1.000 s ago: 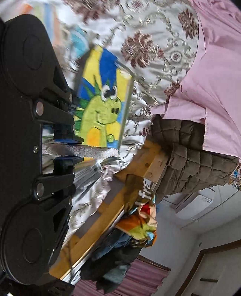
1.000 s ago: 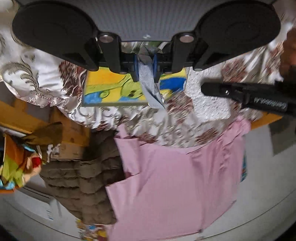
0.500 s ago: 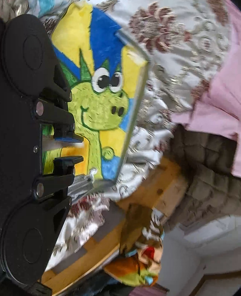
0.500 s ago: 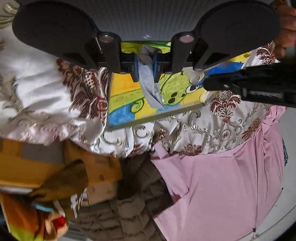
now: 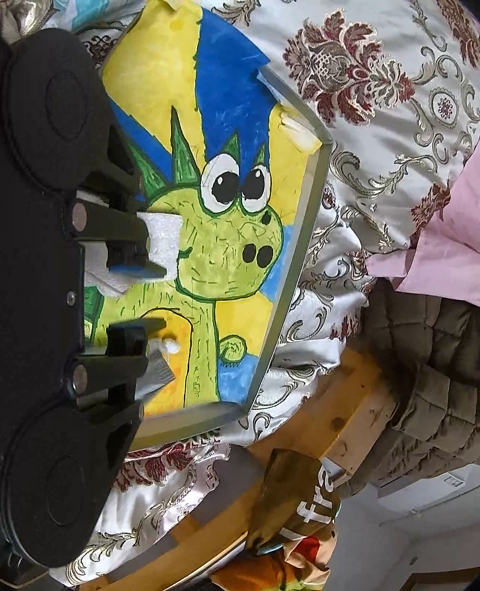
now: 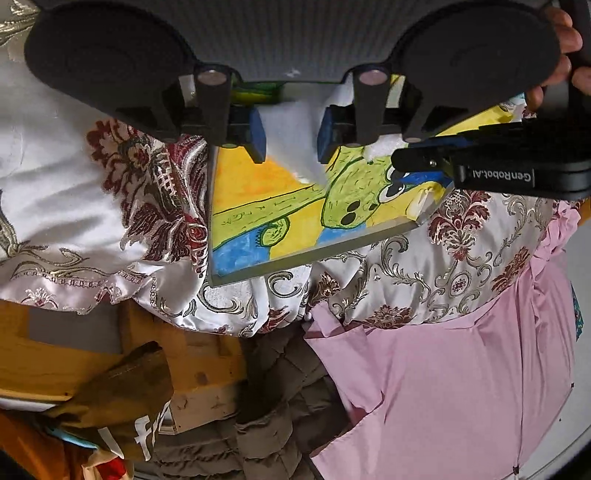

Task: Organize soft objects
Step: 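Carry the packet and mask in both tools over the frog painting tray, then open both tools to drop the packet and mask into the tray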

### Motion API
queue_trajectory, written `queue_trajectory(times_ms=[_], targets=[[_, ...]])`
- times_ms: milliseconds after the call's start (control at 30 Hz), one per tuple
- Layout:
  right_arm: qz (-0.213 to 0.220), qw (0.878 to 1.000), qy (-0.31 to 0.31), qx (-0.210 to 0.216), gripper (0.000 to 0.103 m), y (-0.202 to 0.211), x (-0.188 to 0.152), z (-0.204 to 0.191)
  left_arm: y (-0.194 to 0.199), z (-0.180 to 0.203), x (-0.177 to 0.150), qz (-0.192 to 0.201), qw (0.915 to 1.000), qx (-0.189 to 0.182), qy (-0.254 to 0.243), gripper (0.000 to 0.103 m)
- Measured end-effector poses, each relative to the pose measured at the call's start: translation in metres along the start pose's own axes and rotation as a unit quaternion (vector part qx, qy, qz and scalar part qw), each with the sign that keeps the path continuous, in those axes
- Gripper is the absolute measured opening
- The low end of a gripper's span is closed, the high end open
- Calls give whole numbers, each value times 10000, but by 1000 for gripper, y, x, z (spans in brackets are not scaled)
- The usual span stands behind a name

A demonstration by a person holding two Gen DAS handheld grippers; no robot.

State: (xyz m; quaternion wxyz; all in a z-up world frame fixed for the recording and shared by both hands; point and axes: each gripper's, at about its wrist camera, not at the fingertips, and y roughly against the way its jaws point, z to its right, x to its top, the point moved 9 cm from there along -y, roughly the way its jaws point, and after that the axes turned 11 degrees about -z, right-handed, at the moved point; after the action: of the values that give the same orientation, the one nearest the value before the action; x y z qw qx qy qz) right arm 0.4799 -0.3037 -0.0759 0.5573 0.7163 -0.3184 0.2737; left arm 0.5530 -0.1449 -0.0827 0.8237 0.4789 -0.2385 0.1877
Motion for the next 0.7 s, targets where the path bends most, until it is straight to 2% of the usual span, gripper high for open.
queue_trajectory(times_ms=[100,167,267,333,533,700], targets=[[52,10000,15,-17,57,8,2,-1,8,0,0,88,9999,53,49,45],[134,9999,63,-36,64,16,5,-2,15,1,0,172,9998,77,104,58],[285,9995,95,-31,74,31,10,-4,30,3,1,310,9994,90,140,69],[382,9992,143,-29,83,42,13,-6,40,5,1,418,9990,122,142,74],[724,9968,322,72,100,86,15,-21,84,13,-3,775,9968,125,142,92],[1062,9926,595,1,103,132,15,-42,127,25,-19,1005,9948,128,-41,98]])
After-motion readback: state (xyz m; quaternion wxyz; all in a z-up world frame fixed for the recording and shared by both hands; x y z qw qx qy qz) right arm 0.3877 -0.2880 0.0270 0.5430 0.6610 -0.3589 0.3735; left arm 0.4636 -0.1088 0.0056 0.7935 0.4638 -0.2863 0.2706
